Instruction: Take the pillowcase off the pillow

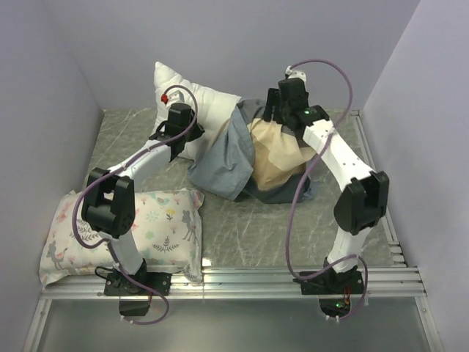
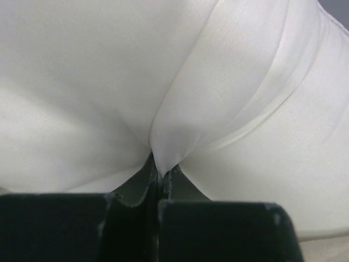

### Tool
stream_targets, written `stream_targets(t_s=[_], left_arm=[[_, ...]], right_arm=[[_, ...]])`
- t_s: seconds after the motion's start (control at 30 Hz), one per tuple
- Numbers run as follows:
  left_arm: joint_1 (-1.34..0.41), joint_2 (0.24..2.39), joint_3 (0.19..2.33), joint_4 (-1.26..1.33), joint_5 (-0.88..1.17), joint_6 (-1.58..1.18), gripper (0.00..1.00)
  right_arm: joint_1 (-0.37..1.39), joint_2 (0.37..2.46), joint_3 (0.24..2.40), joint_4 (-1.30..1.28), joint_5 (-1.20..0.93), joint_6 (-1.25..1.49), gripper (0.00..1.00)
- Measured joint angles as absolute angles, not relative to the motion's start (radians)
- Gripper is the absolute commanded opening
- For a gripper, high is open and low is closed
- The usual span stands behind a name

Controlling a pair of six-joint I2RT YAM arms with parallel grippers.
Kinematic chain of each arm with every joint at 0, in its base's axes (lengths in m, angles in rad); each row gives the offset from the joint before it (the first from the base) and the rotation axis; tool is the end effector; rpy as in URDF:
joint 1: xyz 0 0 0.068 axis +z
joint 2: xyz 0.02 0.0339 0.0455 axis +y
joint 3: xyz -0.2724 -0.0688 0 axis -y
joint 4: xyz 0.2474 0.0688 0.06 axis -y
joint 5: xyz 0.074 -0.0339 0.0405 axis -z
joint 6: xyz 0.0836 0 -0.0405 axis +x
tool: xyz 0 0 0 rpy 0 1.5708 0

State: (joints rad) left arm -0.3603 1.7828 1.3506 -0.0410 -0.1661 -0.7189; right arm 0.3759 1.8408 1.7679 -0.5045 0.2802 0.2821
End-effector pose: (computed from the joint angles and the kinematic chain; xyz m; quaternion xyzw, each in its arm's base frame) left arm 0.4413 -0.1515 0.2594 -0.1942 0.8289 -0.2064 0.4824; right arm 0.4485 0.1522 0.3336 0.0257 0.8727 0.0363 0.4862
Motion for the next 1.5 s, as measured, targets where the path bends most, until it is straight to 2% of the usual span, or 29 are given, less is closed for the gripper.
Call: stream_targets(t_s=[0.33, 0.53, 0.7, 0.83, 0.9, 0.93, 0.97, 1.0, 1.03, 1.07, 1.5], left_arm=[[-0.362, 1.764, 1.382, -0.105, -0.181, -0.713, 0.0], [-0.368, 1.74, 1.382, -0.144, -0.181, -0.699, 0.0], [-0.376, 1.732, 1.382, -0.16, -0.182, -0.693, 0.0], [-0.386, 1.722, 1.382, -0.175, -0.183, -0.691, 0.0], [-0.39, 1.716, 1.382, -0.187, -0.184, -0.69, 0.0], [-0.391, 1.713, 1.382, -0.193, -0.185, -0.688, 0.0], [-0.392, 1.71, 1.382, -0.2, -0.187, -0.683, 0.0], [-0.393, 1.706, 1.382, -0.207, -0.191, -0.675, 0.0], [-0.393, 1.702, 1.382, -0.212, -0.194, -0.67, 0.0], [-0.393, 1.698, 1.383, -0.218, -0.194, -0.667, 0.0], [-0.278, 1.648, 1.419, -0.305, -0.068, -0.651, 0.0]], right_arm=[[0.406, 1.464, 1.691, -0.586, 0.304, 0.271, 0.88], [0.498, 1.245, 1.412, -0.522, 0.356, 0.298, 0.88], [0.656, 1.275, 1.136, -0.465, 0.4, 0.354, 0.89], [0.698, 1.391, 1.036, -0.462, 0.427, 0.4, 0.87], [0.698, 1.438, 1.036, -0.451, 0.466, 0.411, 0.79], [0.698, 1.45, 1.04, -0.45, 0.485, 0.414, 0.7], [0.697, 1.461, 1.047, -0.45, 0.511, 0.413, 0.57], [0.693, 1.467, 1.053, -0.45, 0.537, 0.411, 0.2], [0.688, 1.468, 1.063, -0.453, 0.558, 0.406, 0.07], [0.677, 1.466, 1.071, -0.452, 0.569, 0.415, 0.0], [0.348, 1.161, 1.089, -0.489, 0.493, 0.395, 0.0]])
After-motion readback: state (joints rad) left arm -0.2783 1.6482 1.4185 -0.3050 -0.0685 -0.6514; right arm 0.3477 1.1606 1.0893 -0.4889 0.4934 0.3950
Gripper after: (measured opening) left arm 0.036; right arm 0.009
